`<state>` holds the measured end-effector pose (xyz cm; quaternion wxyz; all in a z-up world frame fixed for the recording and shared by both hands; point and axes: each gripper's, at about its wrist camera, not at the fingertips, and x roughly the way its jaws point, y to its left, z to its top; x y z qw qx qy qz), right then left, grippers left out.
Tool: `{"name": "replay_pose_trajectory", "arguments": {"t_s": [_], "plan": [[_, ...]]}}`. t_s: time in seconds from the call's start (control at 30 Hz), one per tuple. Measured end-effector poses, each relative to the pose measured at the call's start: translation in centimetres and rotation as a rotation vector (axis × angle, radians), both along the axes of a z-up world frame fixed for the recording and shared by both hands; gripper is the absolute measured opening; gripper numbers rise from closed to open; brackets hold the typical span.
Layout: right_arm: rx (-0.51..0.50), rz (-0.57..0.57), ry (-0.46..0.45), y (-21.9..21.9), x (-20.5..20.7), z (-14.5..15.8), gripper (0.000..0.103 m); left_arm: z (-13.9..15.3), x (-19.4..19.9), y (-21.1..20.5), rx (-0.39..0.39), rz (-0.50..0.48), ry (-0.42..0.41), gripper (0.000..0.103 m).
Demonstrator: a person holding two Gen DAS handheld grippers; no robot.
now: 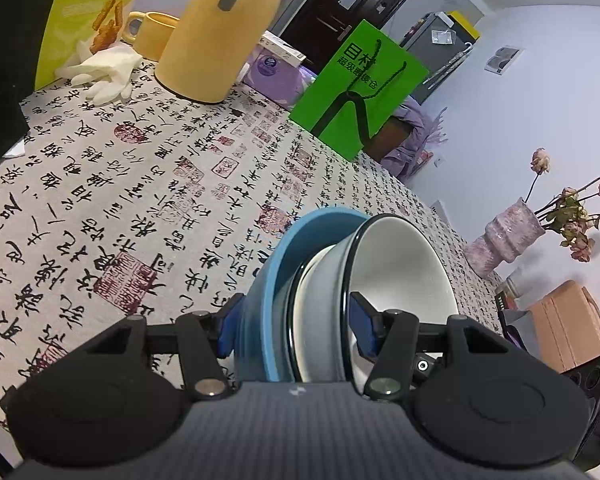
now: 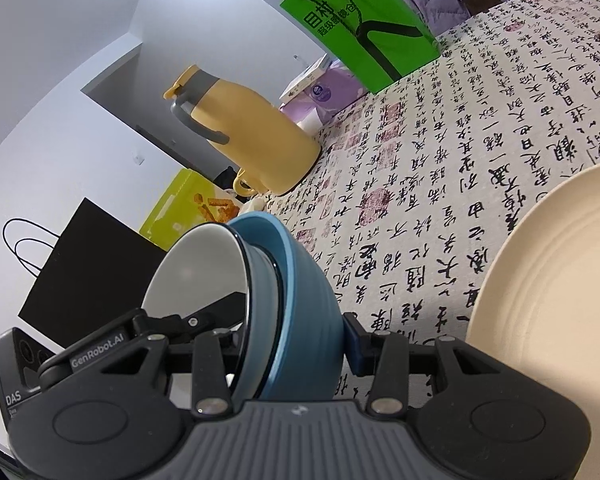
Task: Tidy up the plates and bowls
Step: 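Carry the tilted blue bowl stack with both grippers toward the cream plates, then move the blue bowl stack with both grippers over the cream plate stack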
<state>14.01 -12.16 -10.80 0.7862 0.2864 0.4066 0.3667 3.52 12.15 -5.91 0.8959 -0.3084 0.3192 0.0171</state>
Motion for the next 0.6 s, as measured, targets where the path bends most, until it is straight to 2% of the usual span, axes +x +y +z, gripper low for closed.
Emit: {"name": "replay_pose_trajectory", "arguments": {"t_s": [0.6], "plan": [[0.011,-0.033,-0.014,-2.8,-0.8,0.7,0.042,0.6,0.2,-2.6,0.009,-0.032,-0.011,0.055]]}}
